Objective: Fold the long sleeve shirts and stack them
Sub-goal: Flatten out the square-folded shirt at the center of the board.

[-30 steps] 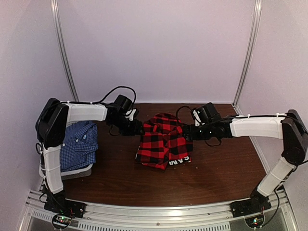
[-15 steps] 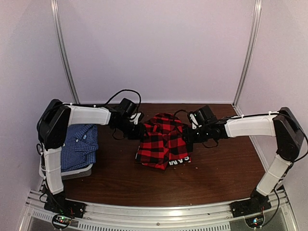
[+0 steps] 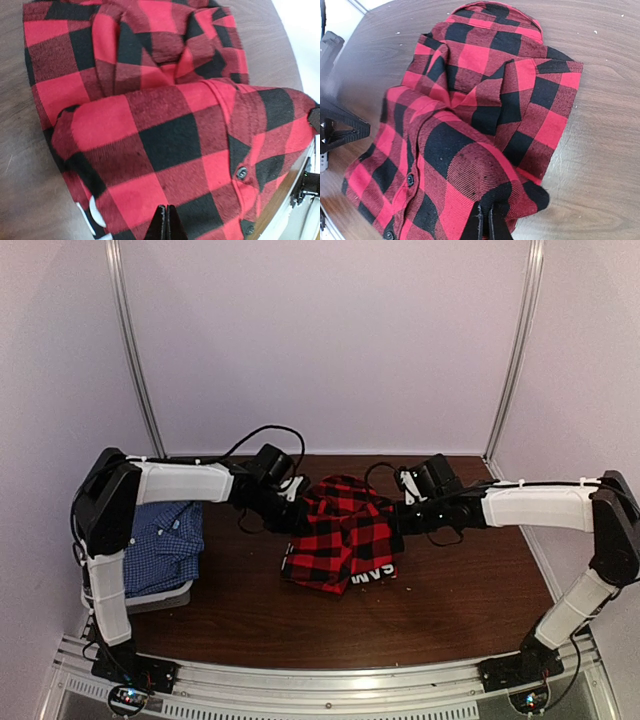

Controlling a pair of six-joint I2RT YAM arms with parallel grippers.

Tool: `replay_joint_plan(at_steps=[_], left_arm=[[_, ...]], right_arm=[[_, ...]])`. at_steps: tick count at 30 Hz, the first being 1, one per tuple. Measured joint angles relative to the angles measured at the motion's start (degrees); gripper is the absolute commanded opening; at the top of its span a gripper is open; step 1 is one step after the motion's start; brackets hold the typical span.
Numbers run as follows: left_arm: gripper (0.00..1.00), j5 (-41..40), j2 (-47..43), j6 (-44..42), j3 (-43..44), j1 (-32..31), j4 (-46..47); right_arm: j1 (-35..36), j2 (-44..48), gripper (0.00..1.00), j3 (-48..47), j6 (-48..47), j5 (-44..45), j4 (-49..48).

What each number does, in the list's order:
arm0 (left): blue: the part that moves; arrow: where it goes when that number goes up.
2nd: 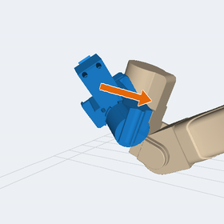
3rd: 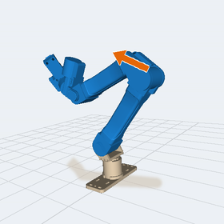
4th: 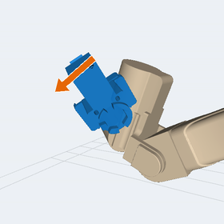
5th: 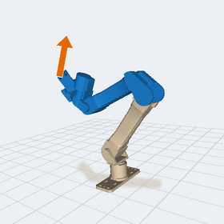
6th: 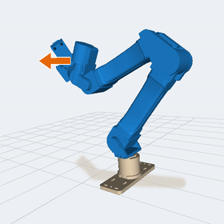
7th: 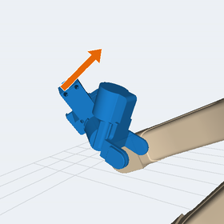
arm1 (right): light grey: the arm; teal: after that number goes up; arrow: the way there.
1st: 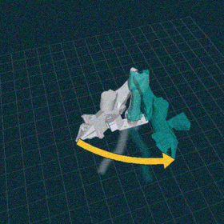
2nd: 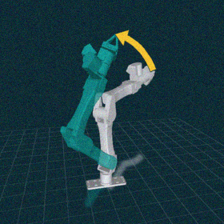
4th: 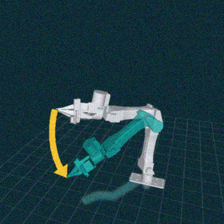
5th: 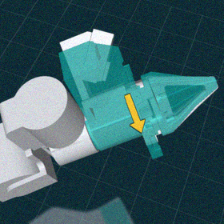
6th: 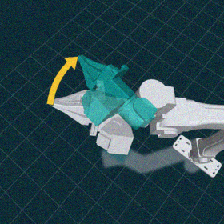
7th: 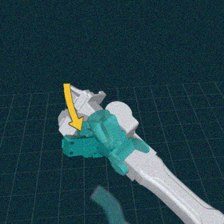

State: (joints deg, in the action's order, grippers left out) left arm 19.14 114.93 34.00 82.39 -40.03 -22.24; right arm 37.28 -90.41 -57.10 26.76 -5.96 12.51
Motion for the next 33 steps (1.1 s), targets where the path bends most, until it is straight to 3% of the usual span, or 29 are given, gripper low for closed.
replay_joint_plan(at_steps=[10, 22, 30, 32, 33], left_arm=[[0.00, 2.27, -14.43, 0.02, -6.54, -1.68, -2.10], [0.00, 5.81, -22.67, 2.95, -23.54, -6.19, -3.56], [0.30, 5.79, -23.67, 4.46, -23.89, -6.19, -2.97], [0.38, 5.46, -23.67, 4.76, -23.89, -6.16, -2.93], [0.40, 5.22, -23.67, 4.68, -23.85, -6.14, -2.89]], right_arm=[[5.44, 10.19, 0.01, 4.11, 1.60, -0.09, 5.07], [13.11, 18.01, 0.03, 14.14, 8.22, -0.42, 10.99], [19.08, 18.18, 0.03, 16.13, 11.02, -2.32, 12.94], [20.31, 18.23, 0.10, 16.26, 11.08, -2.80, 13.86], [20.92, 18.36, 0.19, 16.39, 10.99, -2.89, 14.19]])
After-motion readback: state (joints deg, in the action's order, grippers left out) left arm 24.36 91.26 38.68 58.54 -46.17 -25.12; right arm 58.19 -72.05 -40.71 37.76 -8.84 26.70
